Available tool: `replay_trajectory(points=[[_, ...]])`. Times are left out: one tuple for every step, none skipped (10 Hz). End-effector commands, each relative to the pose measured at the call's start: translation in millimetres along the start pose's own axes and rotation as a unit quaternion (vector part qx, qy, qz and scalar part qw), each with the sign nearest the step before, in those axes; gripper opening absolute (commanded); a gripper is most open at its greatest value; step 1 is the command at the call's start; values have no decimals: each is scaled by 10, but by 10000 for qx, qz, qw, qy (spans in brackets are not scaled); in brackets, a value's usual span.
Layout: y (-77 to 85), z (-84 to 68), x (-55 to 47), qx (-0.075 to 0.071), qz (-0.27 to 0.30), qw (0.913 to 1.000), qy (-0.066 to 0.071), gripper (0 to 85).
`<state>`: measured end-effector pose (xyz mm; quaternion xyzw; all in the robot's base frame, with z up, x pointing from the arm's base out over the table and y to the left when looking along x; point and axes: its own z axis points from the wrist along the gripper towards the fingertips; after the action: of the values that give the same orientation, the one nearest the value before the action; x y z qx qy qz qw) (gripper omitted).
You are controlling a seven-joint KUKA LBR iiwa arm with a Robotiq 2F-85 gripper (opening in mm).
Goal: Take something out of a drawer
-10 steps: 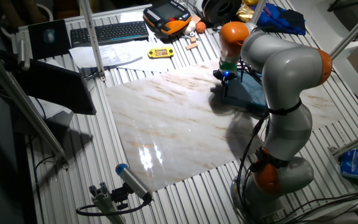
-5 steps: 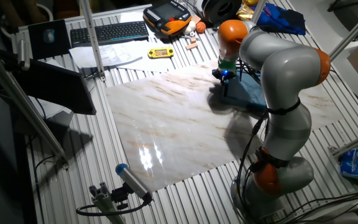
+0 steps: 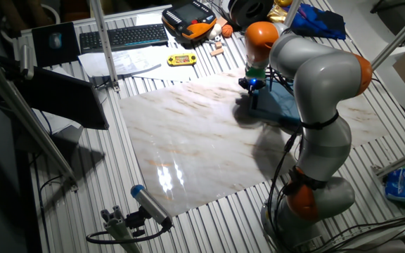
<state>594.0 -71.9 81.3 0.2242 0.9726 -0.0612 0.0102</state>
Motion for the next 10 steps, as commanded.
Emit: replay_trajectory(points=[[17, -7, 7, 7, -2, 10000, 10, 0], [27, -1, 12, 7, 5, 10000, 10, 0], [36, 7, 17, 7, 5, 10000, 10, 0], [52, 18, 27, 0, 13, 10000, 14, 0], [67, 25, 41, 3, 21, 10000, 4, 0], [79, 20, 46, 7, 21, 10000, 10, 0], [90, 13, 48, 0, 21, 10000, 14, 0], [102, 7, 52, -10, 20, 10000, 28, 0], [119, 7, 61, -10, 20, 10000, 28, 0], [131, 8, 69, -24, 20, 10000, 34, 0]])
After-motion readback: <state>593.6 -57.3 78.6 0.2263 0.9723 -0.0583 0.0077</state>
